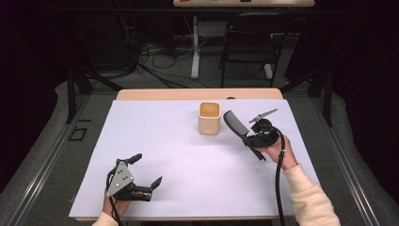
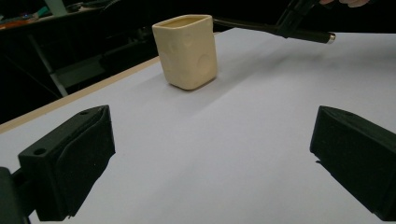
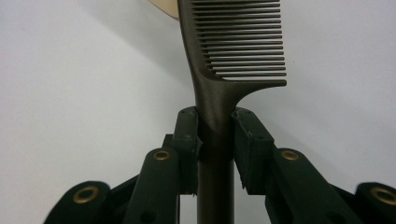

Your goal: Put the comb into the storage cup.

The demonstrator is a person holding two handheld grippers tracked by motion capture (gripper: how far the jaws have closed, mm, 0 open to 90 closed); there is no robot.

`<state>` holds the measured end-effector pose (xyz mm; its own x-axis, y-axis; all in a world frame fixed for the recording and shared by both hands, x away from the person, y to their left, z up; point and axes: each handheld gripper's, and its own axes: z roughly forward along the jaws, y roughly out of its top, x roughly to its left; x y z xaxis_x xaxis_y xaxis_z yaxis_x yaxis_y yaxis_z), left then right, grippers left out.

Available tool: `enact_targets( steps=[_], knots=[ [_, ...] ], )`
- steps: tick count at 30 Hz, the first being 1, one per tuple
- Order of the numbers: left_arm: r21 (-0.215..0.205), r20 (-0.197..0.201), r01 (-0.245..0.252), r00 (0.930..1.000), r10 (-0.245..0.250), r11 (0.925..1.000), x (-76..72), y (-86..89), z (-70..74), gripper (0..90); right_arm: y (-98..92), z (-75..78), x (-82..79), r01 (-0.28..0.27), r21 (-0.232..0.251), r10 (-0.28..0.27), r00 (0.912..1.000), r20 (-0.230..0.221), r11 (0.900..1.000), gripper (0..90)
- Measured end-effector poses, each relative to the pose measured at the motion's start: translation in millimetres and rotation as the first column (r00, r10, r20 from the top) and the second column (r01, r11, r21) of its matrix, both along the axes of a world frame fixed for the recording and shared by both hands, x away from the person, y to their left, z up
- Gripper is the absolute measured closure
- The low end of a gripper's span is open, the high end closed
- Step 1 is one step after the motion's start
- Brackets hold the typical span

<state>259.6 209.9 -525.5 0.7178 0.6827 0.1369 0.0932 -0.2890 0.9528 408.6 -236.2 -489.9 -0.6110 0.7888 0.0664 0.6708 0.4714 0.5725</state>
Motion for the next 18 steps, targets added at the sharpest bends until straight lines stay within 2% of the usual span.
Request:
enact_targets(
  steps=[3,5,18],
  knots=[
    [0.002,0.001,-0.001,1.0000,0.001,1.0000,-0.1,-0.2,0.0,0.0,0.4,0.3,-0.4,-0.006,-0.005,0.006,1.0000,0.007,1.000,72.3],
    [0.001,-0.001,0.000,1.0000,0.000,1.0000,0.3,-0.4,-0.2,0.0,1.8,0.8,-0.1,-0.006,0.007,0.006,0.9996,0.029,1.000,72.3],
    [0.007,0.001,0.005,1.0000,-0.005,1.0000,0.7,-1.3,-0.2,0.0,0.6,3.6,-0.4,0.015,0.037,-0.018,0.9970,0.076,0.999,72.3]
  ],
)
